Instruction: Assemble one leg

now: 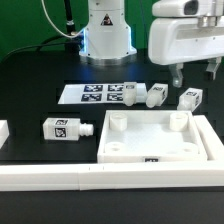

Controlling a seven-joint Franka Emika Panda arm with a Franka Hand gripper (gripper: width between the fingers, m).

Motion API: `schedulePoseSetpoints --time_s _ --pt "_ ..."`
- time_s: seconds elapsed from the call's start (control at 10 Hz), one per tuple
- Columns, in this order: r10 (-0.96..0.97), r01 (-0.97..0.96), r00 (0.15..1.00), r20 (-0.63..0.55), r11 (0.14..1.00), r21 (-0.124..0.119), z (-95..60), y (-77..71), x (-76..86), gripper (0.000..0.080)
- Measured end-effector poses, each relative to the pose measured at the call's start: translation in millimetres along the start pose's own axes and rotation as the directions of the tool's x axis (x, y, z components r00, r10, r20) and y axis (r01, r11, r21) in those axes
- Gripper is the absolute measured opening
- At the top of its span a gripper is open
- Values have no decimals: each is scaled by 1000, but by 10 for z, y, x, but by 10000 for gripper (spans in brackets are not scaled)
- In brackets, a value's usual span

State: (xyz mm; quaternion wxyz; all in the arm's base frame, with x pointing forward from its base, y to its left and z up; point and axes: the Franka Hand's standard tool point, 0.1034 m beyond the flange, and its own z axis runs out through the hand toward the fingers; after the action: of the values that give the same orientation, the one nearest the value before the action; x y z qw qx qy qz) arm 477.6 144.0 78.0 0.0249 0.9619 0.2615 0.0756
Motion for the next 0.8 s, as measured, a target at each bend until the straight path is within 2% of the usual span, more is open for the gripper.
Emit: schedulePoseSetpoints --time_s 0.2,0.3,0.4,0.6,0.8 --pt "-120 120 993 5 993 -5 10 12 -16 649" --pt "-245 245 969 13 969 -10 27 -16 -27 649" --pt "-367 368 930 30 930 -14 62 -104 -43 649" --pt "-551 552 833 46 833 -22 74 -189 -11 649" --pt "-758 761 648 69 648 -29 125 -371 74 649"
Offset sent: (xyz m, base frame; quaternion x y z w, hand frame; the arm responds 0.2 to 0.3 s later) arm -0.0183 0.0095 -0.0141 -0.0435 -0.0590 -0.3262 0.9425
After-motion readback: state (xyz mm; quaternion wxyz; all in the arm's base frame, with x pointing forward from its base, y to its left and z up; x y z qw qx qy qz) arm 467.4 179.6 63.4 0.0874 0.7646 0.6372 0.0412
